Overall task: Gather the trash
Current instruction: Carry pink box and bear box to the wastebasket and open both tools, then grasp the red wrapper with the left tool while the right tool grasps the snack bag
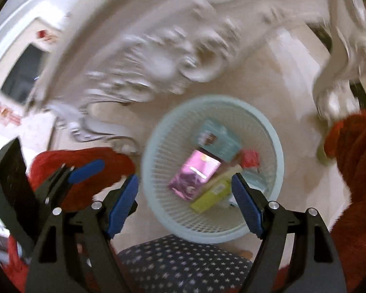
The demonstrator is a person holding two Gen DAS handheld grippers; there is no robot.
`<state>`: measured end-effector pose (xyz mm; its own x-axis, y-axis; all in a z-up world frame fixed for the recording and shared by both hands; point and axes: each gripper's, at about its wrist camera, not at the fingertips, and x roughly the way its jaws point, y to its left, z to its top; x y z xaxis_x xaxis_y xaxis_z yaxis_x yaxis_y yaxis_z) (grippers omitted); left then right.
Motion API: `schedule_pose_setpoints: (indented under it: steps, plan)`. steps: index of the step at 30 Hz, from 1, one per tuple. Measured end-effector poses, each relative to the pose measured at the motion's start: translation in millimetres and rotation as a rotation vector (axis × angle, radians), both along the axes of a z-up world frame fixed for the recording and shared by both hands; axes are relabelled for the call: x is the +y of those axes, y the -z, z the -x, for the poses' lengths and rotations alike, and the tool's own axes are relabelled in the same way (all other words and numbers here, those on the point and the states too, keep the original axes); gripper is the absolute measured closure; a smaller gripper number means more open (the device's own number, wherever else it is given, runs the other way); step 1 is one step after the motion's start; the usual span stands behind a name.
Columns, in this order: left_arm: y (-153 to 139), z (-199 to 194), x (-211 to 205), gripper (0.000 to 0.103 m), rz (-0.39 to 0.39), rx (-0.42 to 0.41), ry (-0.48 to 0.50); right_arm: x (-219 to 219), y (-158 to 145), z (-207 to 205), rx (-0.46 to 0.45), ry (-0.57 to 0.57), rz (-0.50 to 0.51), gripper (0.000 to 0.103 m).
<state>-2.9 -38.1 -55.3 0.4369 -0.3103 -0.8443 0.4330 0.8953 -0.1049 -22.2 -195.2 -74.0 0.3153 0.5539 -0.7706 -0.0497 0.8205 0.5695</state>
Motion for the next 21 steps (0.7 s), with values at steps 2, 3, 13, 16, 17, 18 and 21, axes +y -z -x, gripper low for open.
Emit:
schedule_pose_setpoints:
  steps: [2, 3, 13, 16, 17, 18, 21]
  plan:
    - [-35.9, 2.7, 6.7, 0.014, 0.043, -0.050, 0.025, -5.0, -36.8, 3.1, -0.089, -0.027, -0.035, 0.028]
    - [-52.1, 1.2, 10.8, 0.014, 0.059, -0.074, 0.034, -7.6, -56.2, 1.4, -0.140, -0.033, -0.052, 0.028]
    - [-196.7, -129.5, 44.3, 0.014, -0.026, -0.434, -0.137, -34.9, -173.8, -102.1, -0.561, 0.064, 0.131, 0.028]
    - [-206.4, -209.7, 56.2, 0.014, -0.026, -0.456, -0.239, -34.6, -176.7, -169.6, -0.569, 0.099, 0.133, 0.028]
    - [-207.1, -244.1, 62.5, 0.014, -0.009, -0.442, -0.272, -31.9, -175.8, -189.8, -0.572, 0.093, 0.145, 0.028]
    - [-206.5, -269.9, 66.6, 0.014, 0.016, -0.423, -0.291, -28.0, -175.8, -211.5, -0.577, 0.087, 0.164, 0.028]
    - [-203.3, -360.0, 79.1, 0.014, 0.015, -0.403, -0.307, -13.7, -174.5, -289.0, -0.570, 0.054, 0.218, 0.028]
